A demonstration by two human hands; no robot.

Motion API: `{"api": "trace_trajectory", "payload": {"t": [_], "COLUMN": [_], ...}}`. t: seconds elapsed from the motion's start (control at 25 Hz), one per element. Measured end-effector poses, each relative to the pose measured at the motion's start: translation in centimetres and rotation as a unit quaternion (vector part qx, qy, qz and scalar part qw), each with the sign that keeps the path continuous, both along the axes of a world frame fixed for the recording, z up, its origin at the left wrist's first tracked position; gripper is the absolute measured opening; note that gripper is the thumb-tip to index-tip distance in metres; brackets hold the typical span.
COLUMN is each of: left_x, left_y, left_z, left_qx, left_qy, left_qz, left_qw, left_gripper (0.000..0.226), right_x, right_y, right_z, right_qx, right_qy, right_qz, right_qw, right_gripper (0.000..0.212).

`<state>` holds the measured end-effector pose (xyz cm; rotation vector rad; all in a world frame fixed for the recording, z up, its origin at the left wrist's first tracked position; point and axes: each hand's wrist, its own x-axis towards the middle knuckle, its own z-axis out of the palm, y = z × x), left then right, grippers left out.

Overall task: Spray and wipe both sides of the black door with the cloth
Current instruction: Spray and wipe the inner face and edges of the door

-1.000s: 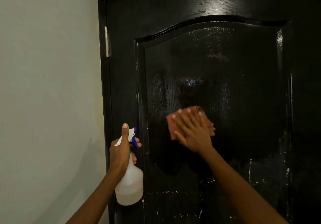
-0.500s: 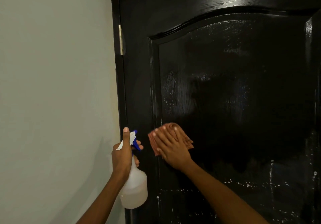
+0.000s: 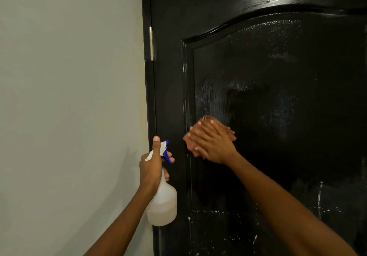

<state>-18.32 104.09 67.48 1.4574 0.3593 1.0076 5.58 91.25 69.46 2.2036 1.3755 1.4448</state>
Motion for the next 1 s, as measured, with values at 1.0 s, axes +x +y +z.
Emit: {"api": "trace_trajectory", "payload": {"t": [1.0], "left_x": [-0.9], "left_y": [2.1], "left_z": [4.1], "left_qx": [-0.005], "left_qy": [-0.018], "left_qz": [-0.026], "left_qw": [0.999], "left_gripper": [0.07], "right_x": [-0.7], "right_y": [3.3], "right_z": [17.6], "right_qx": [0.321], "right_qy": [0.026], "right_qz": [0.003], "right_qw": [0.947], "right_gripper": [0.068]}}
